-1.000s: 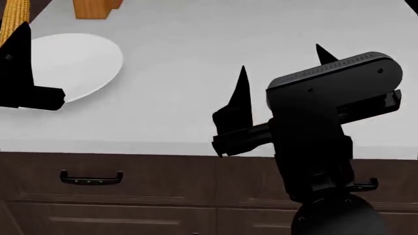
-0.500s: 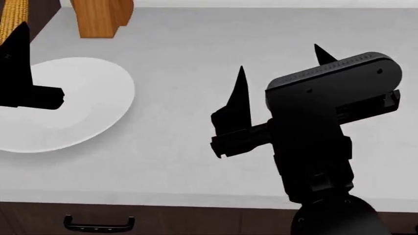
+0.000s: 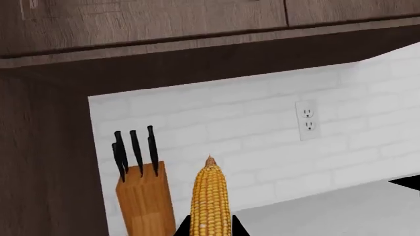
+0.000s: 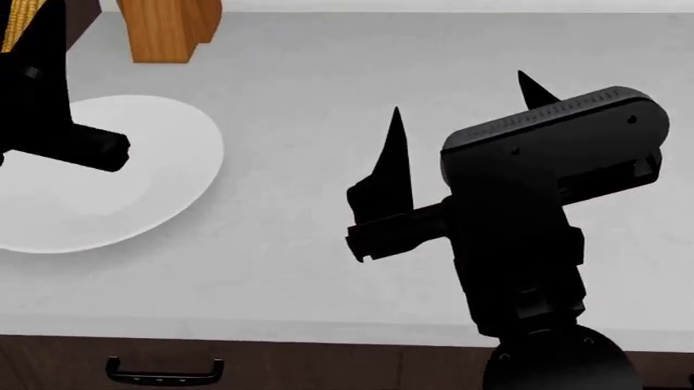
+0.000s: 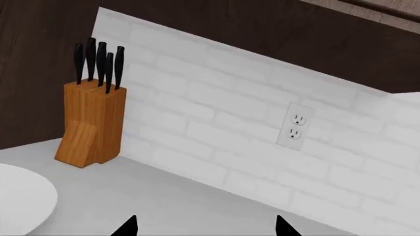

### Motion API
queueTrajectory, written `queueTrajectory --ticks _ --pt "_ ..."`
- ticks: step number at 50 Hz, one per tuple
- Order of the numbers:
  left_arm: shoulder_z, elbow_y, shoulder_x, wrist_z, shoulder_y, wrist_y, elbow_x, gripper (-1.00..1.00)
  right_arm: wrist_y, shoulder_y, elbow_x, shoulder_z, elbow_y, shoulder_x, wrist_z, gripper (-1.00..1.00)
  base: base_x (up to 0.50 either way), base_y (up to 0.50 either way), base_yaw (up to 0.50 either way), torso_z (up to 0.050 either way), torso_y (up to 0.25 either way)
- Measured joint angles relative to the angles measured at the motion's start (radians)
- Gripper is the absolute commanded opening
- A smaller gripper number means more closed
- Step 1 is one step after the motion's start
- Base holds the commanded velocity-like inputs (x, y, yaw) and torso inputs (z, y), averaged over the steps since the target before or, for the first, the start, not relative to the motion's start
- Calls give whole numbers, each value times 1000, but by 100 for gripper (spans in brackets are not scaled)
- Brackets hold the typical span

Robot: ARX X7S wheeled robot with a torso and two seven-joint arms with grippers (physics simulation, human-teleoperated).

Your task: Pick the corn from the oven and place it on the plate on the counter.

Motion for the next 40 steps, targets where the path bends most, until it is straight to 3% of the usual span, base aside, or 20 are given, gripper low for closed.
queueTrajectory --ticks 6,13,40 --pt "-115 42 112 126 16 -183 145 -100 8 -9 -88 15 -5 -41 -73 100 0 0 0 0 0" --pt "-171 48 175 196 16 -305 224 -100 14 -14 -140 24 -9 -65 -116 100 0 0 0 0 0" --pt "-198 -23 210 217 -21 -417 221 -100 18 -18 -188 17 -10 -74 -141 100 100 56 0 0 0"
